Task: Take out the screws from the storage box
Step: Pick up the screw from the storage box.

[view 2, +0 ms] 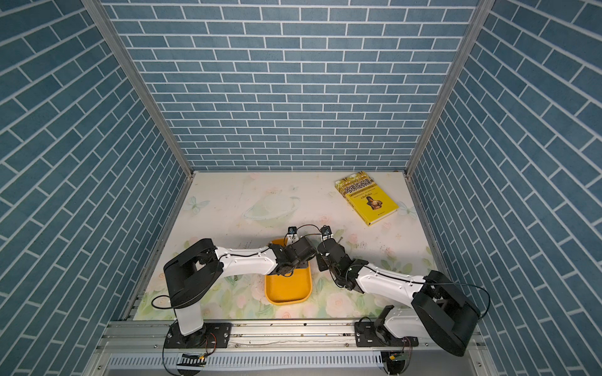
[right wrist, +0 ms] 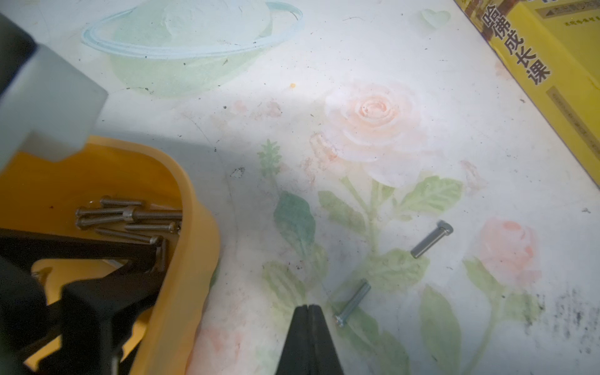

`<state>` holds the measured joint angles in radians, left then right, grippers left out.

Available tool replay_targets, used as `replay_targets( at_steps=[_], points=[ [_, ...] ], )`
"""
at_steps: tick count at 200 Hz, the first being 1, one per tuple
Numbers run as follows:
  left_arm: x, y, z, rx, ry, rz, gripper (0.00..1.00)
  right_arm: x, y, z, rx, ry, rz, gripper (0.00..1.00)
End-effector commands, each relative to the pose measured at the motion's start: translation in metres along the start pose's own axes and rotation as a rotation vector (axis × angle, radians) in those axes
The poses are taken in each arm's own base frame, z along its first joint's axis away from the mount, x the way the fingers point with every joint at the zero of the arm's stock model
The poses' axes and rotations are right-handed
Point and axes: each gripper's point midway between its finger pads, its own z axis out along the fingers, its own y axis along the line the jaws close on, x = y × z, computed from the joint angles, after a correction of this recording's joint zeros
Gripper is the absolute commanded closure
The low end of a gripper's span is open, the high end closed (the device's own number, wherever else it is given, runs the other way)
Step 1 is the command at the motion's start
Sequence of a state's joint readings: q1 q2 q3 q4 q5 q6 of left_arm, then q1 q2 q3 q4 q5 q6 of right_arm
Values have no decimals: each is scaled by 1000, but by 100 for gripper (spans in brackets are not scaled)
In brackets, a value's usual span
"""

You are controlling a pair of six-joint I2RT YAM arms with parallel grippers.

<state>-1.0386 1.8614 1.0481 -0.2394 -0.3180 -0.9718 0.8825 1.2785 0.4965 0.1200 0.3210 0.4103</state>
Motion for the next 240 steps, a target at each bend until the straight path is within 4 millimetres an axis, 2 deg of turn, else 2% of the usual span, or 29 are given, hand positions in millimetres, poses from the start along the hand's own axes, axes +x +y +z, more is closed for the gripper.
replay_targets(
  at_steps=[1,31,50,105,124,147,169,191,208,240],
  points=[
    [82,77,8,-235,294,97,44,-15,8,-1,-29,-35,-32,100],
    [66,69,-11,-208,238,86,42,-16,10,0,-37,-33,-35,100],
    [62,64,-16,-194,226,90,42,-15,11,1,-40,-29,-37,100],
    [78,68,-9,-194,273,110,49,-13,11,1,-41,-22,-41,100],
    [84,70,-6,-187,295,127,56,-14,10,1,-38,-21,-39,100],
    [83,72,-2,-191,309,144,58,-18,10,1,-35,-25,-35,100],
    [82,71,3,-173,332,150,59,-29,11,2,-35,-35,-37,100],
    [78,71,7,-171,344,164,66,-45,14,3,-37,-49,-44,100],
    [73,72,5,-188,341,180,67,-59,16,2,-41,-64,-47,100],
    [73,74,2,-196,356,201,69,-93,17,-14,-56,-157,-32,100]
  ],
)
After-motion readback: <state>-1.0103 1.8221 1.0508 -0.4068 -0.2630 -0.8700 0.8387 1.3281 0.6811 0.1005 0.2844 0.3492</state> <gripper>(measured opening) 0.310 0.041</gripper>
